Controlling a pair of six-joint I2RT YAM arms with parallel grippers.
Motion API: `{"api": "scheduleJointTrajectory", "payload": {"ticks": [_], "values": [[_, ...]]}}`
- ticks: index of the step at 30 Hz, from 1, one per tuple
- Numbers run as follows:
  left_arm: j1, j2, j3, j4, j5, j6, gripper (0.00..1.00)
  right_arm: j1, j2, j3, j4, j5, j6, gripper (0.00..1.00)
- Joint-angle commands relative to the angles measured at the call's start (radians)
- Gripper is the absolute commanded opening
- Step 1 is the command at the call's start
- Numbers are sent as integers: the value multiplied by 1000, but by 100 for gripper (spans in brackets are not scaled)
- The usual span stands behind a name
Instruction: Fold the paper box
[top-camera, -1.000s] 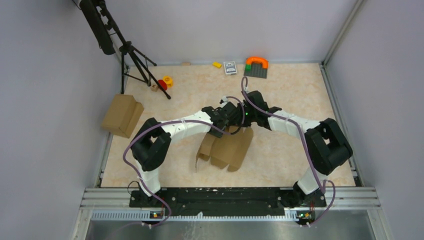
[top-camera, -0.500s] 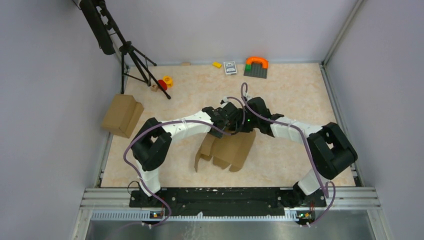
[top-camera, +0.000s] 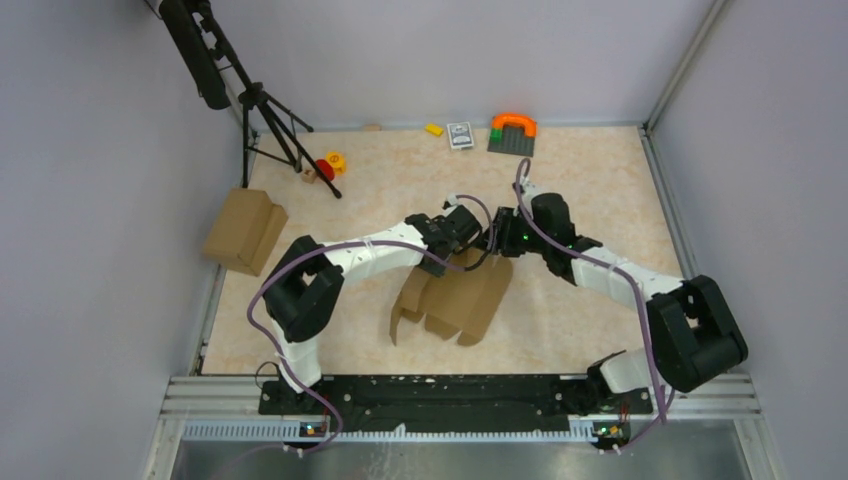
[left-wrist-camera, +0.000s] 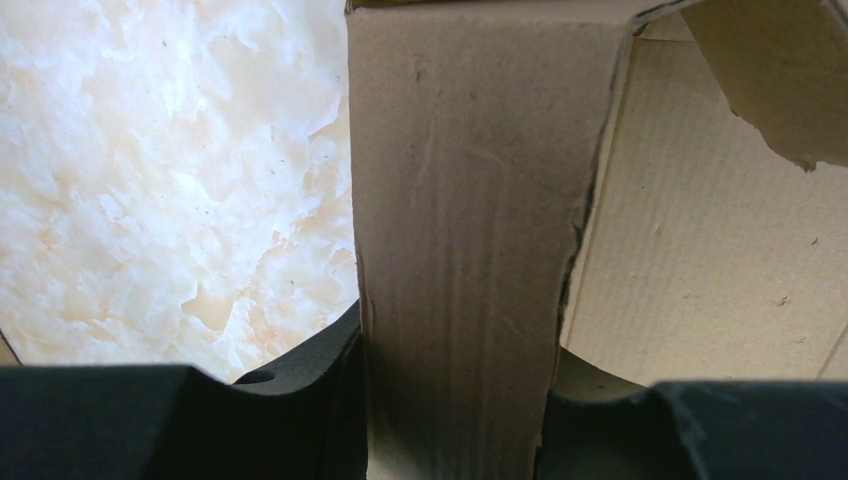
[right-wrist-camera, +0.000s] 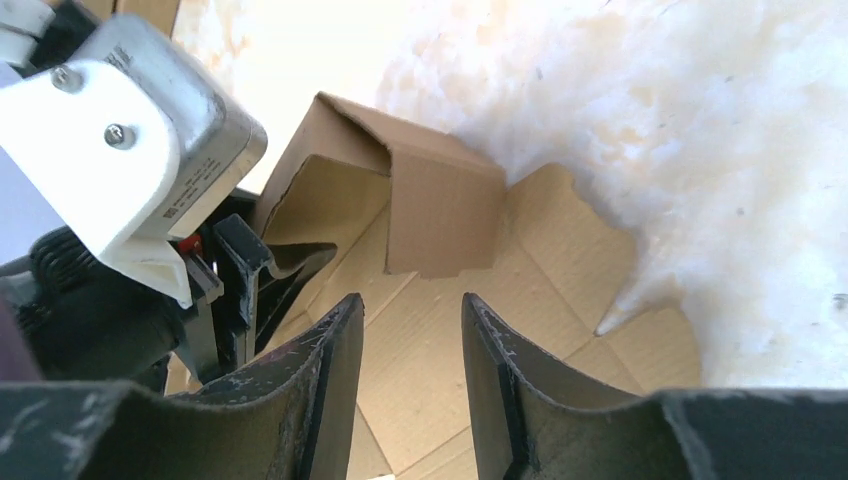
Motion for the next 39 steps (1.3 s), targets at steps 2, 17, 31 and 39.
{"api": "scheduleJointTrajectory", "payload": {"ticks": [2,17,31,39], "values": [[-8,13,30,-5,-17,7,40,-72,-54,-37,89,-22,-1,41],[-41,52,66,-50,-92,18,40,-17,235,144,96,-116,-164,38],[-60,76,86,-44,-85,52,40,-3,282,139,196,-127,-350,57],[-60,77,81,-20,-4,107,40,1,322,142,345,-257,-399,66]]}}
